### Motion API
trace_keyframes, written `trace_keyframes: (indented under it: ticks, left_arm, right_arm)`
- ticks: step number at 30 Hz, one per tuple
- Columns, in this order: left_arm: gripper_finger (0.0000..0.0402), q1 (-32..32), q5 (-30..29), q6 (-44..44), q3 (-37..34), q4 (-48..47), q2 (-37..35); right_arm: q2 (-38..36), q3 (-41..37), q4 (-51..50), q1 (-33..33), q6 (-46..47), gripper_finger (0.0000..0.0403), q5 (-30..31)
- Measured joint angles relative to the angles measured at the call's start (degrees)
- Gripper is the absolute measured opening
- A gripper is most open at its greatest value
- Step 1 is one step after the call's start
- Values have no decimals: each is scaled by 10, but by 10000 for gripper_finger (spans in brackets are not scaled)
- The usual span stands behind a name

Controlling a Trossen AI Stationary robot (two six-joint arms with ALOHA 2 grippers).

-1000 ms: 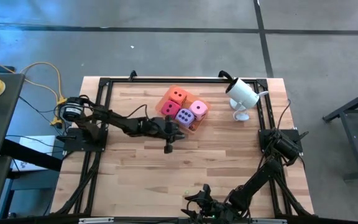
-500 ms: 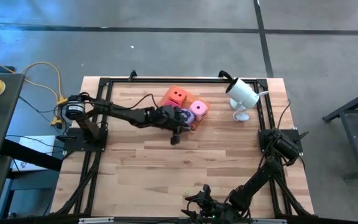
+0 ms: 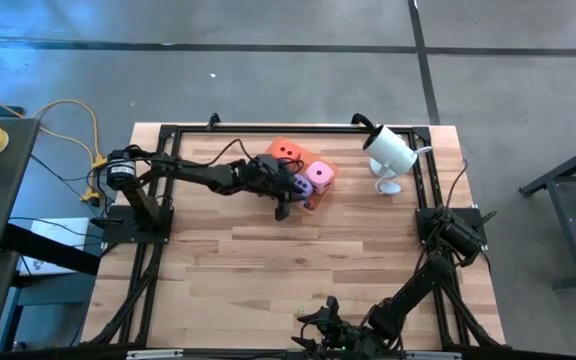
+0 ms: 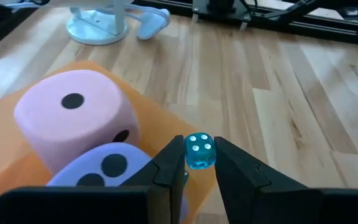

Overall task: Pick & Place Dice
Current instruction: Put the small blue die into the orange bin, then put the small green die into the orange bin

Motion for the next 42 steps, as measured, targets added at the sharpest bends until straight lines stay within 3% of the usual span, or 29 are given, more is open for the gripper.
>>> trace_keyframes:
  ticks: [14,16,21,27,33,35,39,42]
  left_arm:
    - [126,1,-20,-5,0,24,0]
    - [126,-2,0,-26,0,20,-3]
    - [127,-16,115,-45,0,-18,-44]
    - [127,-49,135,-15,0,-150,-140]
    - [127,-82,64,-36,0,-340,-280]
    - [127,-97,59,-52,0,-394,-317]
    - [127,-137,59,-76,0,-467,-361]
    - [127,-173,58,-77,-9,-485,-369]
  right_arm:
    - [0,0,0,0,-2,227,0]
    - [0,0,0,0,-2,227,0]
    - [0,0,-2,5,-4,227,-4]
    - [0,0,-7,8,-19,227,-3]
    - [0,0,17,3,-83,227,-6]
    - [0,0,7,-3,-116,227,-33]
    - [0,0,-34,-13,-170,227,-74]
    - [0,0,-52,-15,-184,227,-56]
